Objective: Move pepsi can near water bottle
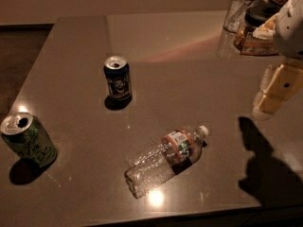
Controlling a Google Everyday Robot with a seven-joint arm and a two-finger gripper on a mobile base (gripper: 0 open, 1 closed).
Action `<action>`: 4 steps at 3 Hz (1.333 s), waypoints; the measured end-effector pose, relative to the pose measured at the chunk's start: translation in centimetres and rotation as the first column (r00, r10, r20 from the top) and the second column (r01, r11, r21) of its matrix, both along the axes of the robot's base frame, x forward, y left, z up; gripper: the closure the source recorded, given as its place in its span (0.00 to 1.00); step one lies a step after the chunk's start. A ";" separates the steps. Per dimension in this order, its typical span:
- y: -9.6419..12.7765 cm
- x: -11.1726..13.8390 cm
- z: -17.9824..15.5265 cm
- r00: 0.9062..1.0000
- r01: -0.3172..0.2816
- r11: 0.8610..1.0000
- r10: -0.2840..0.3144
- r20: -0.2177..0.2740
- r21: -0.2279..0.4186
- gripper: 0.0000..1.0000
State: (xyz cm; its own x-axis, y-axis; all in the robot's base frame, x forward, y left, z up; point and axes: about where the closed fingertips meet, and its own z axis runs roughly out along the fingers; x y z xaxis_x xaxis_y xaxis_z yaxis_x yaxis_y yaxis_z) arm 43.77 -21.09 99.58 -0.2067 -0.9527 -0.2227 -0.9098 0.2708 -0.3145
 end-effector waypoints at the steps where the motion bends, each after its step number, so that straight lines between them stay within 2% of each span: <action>1: 0.0 0.0 0.0 1.000 0.000 1.000 0.000 0.000 0.000 0.00; 2: 1.2 1.2 -0.6 1.000 -0.012 1.000 0.012 -0.010 0.029 0.00; 4: 5.2 5.4 -3.2 0.997 -0.053 0.991 0.059 -0.050 0.125 0.00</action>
Offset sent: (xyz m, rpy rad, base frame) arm 0.0321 0.0296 -0.0209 0.0775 0.0449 0.0326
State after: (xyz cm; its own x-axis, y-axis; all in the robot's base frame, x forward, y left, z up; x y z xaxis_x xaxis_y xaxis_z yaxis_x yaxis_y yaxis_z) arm 49.21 -15.86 96.38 -0.1686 -0.9290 -0.3296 -0.9392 0.2528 -0.2323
